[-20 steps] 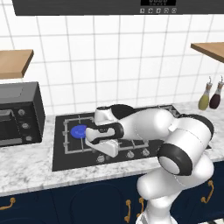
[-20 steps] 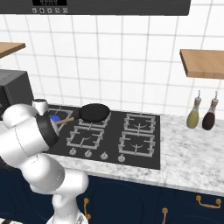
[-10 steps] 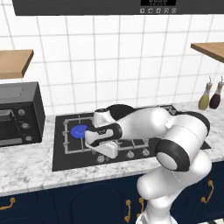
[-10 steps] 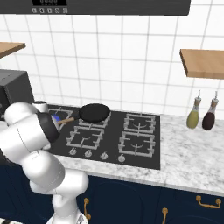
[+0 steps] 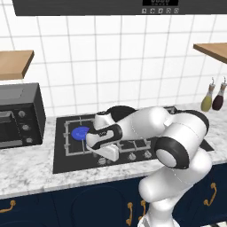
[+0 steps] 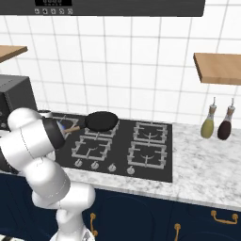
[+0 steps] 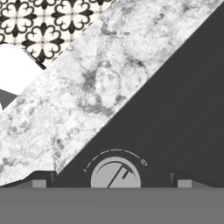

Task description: Turn off the left burner of the stove.

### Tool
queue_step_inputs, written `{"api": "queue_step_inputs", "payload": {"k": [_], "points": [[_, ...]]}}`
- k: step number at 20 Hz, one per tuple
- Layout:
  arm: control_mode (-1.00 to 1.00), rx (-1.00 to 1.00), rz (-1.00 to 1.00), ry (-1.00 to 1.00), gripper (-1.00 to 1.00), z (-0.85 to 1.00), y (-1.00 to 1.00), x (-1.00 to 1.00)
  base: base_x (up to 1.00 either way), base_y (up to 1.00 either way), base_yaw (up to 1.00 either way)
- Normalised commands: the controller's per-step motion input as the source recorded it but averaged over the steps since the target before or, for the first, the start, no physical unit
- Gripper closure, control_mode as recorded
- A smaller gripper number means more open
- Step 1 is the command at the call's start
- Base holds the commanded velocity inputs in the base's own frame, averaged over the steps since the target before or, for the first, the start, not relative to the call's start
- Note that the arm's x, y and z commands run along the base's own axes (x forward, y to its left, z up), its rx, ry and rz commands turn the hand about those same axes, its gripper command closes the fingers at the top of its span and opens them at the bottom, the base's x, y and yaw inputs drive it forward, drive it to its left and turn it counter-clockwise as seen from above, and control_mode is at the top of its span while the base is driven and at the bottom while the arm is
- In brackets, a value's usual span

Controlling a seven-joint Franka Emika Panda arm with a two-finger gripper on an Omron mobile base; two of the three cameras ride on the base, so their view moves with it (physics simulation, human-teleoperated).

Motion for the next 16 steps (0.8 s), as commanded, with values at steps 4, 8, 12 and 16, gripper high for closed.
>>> {"api": "queue_step_inputs", "payload": {"k": [4,8,12,16], "points": [[-1.00,-0.01,0.00,0.00,-1.00,-0.17,0.00,0.00,0.00,0.00,0.00],[-1.00,0.00,0.00,0.00,-1.00,-0.16,0.00,0.03,0.00,0.00,0.00],[-1.00,0.00,0.00,0.00,-1.00,-0.20,-0.03,0.00,0.00,0.00,0.00],[-1.00,0.00,0.00,0.00,-1.00,-0.25,-0.23,0.00,0.00,0.00,0.00]]}}
